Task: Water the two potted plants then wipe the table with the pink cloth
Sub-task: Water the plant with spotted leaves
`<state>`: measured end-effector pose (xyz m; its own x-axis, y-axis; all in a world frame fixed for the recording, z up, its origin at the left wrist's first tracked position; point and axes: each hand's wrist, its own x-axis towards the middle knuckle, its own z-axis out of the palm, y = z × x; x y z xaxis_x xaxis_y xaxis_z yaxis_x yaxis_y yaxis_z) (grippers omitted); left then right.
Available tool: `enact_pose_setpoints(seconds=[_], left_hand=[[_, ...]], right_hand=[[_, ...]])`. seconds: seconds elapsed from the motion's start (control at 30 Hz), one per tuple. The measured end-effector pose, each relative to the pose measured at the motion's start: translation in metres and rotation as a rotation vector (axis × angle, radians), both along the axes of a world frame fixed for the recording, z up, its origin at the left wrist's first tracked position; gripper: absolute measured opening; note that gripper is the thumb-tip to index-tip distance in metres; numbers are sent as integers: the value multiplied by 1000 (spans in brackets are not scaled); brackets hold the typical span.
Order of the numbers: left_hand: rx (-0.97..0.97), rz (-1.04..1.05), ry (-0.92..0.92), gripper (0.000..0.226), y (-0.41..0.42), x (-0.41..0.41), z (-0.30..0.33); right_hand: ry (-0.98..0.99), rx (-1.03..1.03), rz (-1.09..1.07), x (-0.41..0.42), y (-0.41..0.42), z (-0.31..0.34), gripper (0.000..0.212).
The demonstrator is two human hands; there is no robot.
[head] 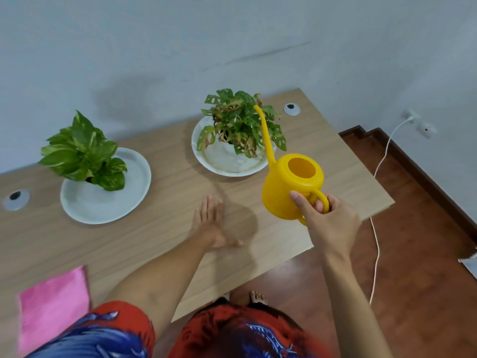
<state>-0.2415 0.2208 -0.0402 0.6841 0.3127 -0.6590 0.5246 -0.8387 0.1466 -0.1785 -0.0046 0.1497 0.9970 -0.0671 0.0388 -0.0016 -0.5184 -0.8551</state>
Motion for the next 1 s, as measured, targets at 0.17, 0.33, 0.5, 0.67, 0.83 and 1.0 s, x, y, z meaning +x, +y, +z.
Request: enact_pose_setpoints(seconds=[0.17,0.33,0.5,0.67,0.83,1.0], left_hand=[[-1,-26,69,165,-2,3,5],[-2,-56,101,170,1,3,7],[15,-80,106,165,2,2,10],[1,-85,80,164,4,-2,9],[-15,-77,46,162,6,-5,7],[-34,-85,-3,159,8,-9,7]], right_hand=[[-9,-65,-53,-15,6,5,63],[-16,-85,-72,-28,13,10,62],[-11,-121,-92,-39,25,14,66],[-3,-139,-115,-48,38,18,65],[-4,-167,-114,-54,45,25,66],[-22,-174,-86,-59,49,28,65]])
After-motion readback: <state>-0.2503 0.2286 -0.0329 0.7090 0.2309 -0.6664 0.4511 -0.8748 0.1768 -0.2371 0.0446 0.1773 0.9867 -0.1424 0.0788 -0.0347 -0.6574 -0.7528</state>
